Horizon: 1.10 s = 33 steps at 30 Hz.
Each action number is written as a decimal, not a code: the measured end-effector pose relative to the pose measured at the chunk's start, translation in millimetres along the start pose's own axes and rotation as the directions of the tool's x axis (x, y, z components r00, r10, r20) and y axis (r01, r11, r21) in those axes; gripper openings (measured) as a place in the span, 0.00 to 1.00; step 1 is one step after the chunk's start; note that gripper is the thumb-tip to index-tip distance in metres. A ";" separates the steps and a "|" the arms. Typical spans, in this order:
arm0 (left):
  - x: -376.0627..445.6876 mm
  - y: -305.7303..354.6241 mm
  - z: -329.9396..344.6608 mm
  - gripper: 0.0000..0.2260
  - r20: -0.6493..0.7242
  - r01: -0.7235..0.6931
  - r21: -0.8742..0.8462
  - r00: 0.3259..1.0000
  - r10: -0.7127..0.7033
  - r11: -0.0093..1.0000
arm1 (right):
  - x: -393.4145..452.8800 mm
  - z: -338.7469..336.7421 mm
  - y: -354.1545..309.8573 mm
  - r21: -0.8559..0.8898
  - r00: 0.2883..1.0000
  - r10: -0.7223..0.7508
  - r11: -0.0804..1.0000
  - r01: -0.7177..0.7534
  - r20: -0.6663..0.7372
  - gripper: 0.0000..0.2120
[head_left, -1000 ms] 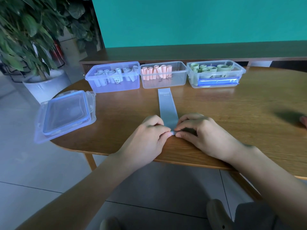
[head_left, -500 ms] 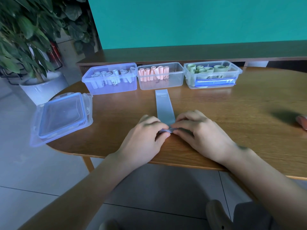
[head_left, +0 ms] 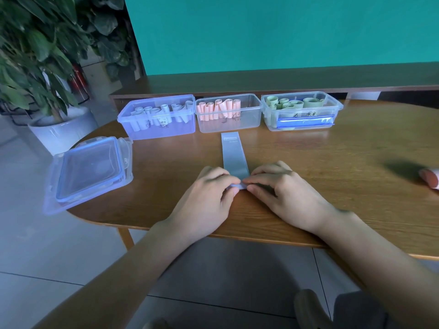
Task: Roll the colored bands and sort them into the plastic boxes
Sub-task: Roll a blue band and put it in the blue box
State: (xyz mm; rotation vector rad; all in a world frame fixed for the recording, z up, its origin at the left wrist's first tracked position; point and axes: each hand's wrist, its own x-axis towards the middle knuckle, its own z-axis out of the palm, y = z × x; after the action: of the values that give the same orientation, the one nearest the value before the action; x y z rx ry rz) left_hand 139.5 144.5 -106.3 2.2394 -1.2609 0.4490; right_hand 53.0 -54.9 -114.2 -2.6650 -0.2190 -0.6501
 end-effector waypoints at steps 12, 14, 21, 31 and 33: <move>-0.1 -0.1 -1.0 0.10 0.000 0.000 0.047 1.000 0.000 0.999 | 3.7 1.9 0.7 -0.037 0.998 0.036 0.999 -0.034 0.060 0.20; 0.2 -0.7 -0.1 0.09 0.013 0.005 0.047 1.000 -0.005 0.999 | 3.5 2.9 1.9 -0.033 0.997 0.040 0.999 -0.038 0.067 0.20; 10.4 -4.1 0.6 0.03 0.019 0.058 -0.051 0.998 -0.057 0.997 | 7.8 6.0 4.9 0.014 0.998 -0.031 0.999 0.032 -0.054 0.09; 18.3 -4.8 1.7 0.05 0.072 0.161 -0.101 0.985 -0.155 0.982 | 11.5 2.3 3.0 0.152 0.999 0.019 0.988 -0.014 -0.029 0.08; 17.9 -4.5 2.0 0.04 0.062 0.176 -0.119 0.984 -0.169 0.977 | 12.6 1.1 1.2 0.174 0.996 0.047 0.984 -0.032 -0.080 0.08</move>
State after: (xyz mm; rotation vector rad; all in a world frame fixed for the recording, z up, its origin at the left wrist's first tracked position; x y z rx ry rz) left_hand 152.6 133.0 -99.9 2.2435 -1.0766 0.2419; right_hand 64.8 -54.8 -109.6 -2.4647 -0.1895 -0.6954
